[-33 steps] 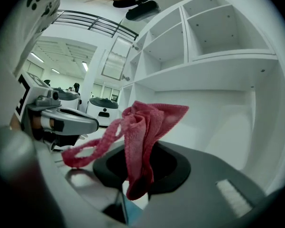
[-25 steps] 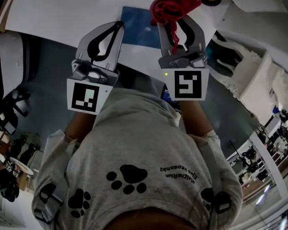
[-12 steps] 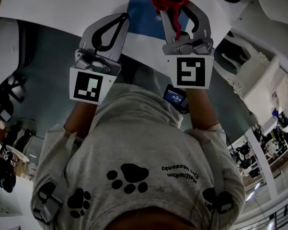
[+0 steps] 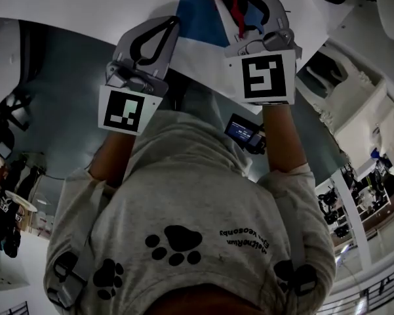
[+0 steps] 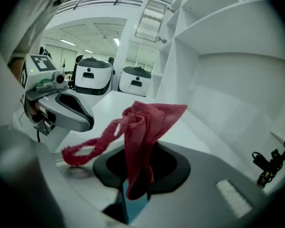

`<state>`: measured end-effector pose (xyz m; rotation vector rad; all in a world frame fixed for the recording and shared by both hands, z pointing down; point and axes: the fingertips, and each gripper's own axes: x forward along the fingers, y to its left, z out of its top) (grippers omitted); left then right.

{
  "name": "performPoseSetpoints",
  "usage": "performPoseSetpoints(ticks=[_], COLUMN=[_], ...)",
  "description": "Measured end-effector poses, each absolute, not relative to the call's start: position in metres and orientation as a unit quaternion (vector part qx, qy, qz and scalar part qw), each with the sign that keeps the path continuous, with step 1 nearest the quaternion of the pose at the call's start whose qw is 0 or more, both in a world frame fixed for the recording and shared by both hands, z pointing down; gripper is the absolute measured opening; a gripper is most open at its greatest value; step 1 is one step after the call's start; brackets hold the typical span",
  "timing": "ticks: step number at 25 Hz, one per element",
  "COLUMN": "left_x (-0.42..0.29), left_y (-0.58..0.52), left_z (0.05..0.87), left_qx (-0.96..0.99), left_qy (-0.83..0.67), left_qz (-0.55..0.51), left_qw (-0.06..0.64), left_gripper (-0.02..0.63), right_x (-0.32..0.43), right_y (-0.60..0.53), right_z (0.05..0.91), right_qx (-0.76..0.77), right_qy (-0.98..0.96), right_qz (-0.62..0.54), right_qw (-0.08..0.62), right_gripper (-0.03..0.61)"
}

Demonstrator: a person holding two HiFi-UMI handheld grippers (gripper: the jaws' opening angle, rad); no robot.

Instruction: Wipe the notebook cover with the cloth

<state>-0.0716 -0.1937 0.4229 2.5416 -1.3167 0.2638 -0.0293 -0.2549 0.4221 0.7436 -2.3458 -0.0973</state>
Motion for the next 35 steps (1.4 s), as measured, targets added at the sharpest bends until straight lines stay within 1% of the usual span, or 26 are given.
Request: performPoseSetpoints(ticks=[3,7,13,19,29,35], left_x=[-0.072,-0.072,-0.072,-0.070,-0.068,-0.067], left_y=[-0.192,-0.189,-0.184,-0.178,-0.155,-0.149], left_z=[0.432,0.444,0.462,0.478,0.510,0.521], left_qx=[0.876,0.875,0.871,0.867,0.848,0.840], left_qy=[-0.451,-0.447,-0.437,-0.426,-0.400,-0.390], left_qz=[0.100,0.120,0.171,0.195,0.270,0.294], left_qw=[0.138,0.146,0.146,0.172,0.220,0.235], left_gripper=[0.006,0.006,0.006,0.006,0.006,0.006], right_x=[-0.036,-0.034,-0.044,-0.051,-0.057,-0.054], right_y=[-0.252,-0.248,-0.247,-0.248,-0.245,-0.245], right_z=[0.438,0.458,0.476,0.491,0.514,0.523], right_qx=[0.248,0.225,0.169,0.122,0.054,0.031], right_qy=[-0.900,-0.884,-0.867,-0.842,-0.784,-0.757], right_qz=[-0.040,-0.033,-0.046,-0.050,-0.052,-0.053], right_qw=[0.357,0.408,0.467,0.523,0.616,0.651], right_gripper=[0.074,0.074,0.074,0.074,0.072,0.070])
